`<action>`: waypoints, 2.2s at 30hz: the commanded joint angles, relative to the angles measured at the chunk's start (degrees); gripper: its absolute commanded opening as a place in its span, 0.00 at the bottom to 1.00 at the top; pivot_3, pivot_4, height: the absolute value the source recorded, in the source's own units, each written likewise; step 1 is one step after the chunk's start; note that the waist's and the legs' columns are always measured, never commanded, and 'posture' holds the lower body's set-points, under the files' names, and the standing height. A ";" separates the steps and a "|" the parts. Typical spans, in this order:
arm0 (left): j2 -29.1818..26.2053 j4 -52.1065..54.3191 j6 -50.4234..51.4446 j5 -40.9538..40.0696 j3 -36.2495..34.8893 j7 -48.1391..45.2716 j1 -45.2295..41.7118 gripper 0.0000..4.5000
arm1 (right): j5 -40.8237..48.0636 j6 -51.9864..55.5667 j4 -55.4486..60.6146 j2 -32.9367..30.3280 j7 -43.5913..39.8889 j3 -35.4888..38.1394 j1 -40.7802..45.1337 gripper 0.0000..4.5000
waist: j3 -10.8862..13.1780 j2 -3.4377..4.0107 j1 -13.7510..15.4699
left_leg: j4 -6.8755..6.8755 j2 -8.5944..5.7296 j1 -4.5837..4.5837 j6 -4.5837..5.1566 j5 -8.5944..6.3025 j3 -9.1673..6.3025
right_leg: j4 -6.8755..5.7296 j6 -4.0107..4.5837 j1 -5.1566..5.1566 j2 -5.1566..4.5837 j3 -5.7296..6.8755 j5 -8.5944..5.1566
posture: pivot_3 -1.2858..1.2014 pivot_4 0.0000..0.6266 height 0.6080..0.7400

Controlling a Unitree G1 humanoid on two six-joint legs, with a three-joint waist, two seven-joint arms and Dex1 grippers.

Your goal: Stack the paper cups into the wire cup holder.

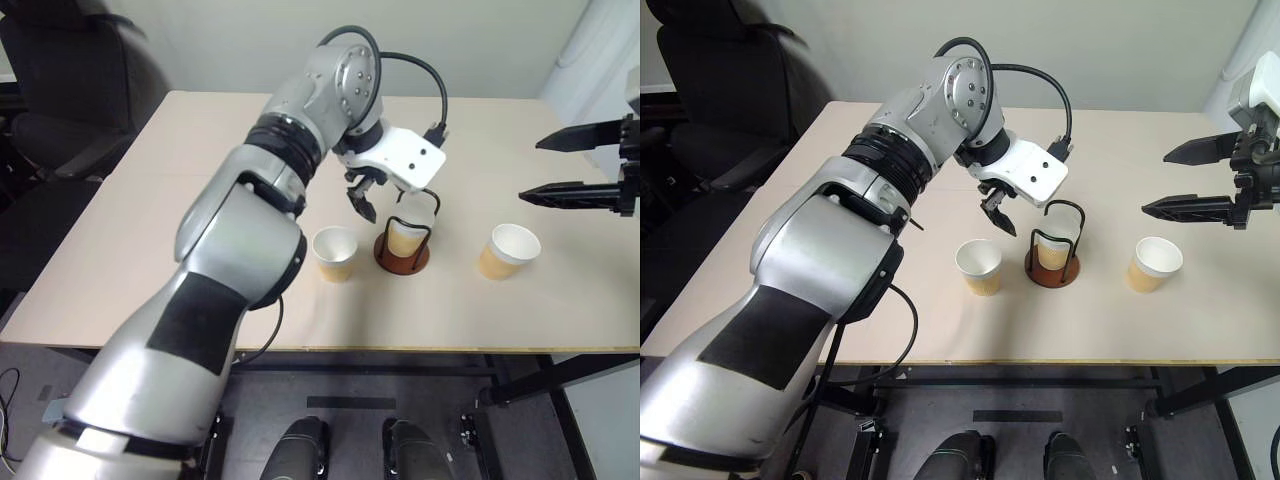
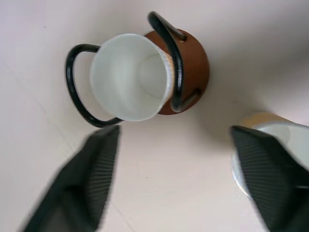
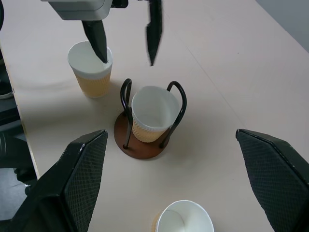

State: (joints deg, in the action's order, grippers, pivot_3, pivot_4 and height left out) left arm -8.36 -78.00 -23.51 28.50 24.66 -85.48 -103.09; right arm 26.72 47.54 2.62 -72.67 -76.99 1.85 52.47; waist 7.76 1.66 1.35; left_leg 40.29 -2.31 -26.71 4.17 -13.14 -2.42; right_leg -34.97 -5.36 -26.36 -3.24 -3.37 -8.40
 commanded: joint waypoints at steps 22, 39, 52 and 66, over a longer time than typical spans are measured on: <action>-15.25 2.65 24.77 -25.81 -28.09 -0.17 3.26 1.00 | 0.01 -1.16 2.23 2.32 2.86 1.03 -2.76 0.96 | -3.65 0.25 -1.34 | 1.24 -0.15 0.91 0.56 -0.65 0.99 | -1.90 0.57 0.29 0.48 -0.05 -1.06 | 0.52 0.00 1.00; -25.89 6.38 32.79 -30.35 -28.15 -7.02 13.17 1.00 | -5.94 -6.84 -0.53 5.69 4.48 -3.83 -3.28 0.96 | -5.00 0.32 -2.46 | 1.42 0.07 1.80 0.44 -0.56 1.03 | -2.10 0.92 0.83 0.87 -0.51 -0.80 | 0.52 0.00 1.00; -28.28 10.63 35.17 -34.70 -26.62 -7.02 17.96 1.00 | -12.45 -13.74 -5.05 10.92 3.07 -9.17 -1.34 0.96 | -5.32 0.12 -2.50 | 1.11 0.06 1.69 0.44 -0.56 1.16 | -1.96 0.94 0.64 0.51 -1.05 -0.82 | 0.52 0.00 1.00; -28.91 11.06 35.30 -35.55 -26.46 -7.02 19.02 1.00 | -15.65 -15.73 -6.43 13.52 2.10 -10.53 -1.40 0.96 | -5.46 -0.08 -2.88 | 0.72 0.00 1.75 0.36 -0.53 1.36 | -1.95 1.00 0.41 0.80 -1.12 -0.89 | 0.52 0.00 1.00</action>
State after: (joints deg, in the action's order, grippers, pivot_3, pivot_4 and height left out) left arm -36.64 -69.07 11.76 -6.34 -1.50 -90.53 -83.48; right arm 11.42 32.36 -4.36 -58.76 -74.61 -9.85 49.43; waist 2.31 1.58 -1.53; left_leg 41.02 -2.24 -24.95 4.53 -13.67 -1.10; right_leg -36.90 -4.34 -25.90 -2.54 -4.55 -9.30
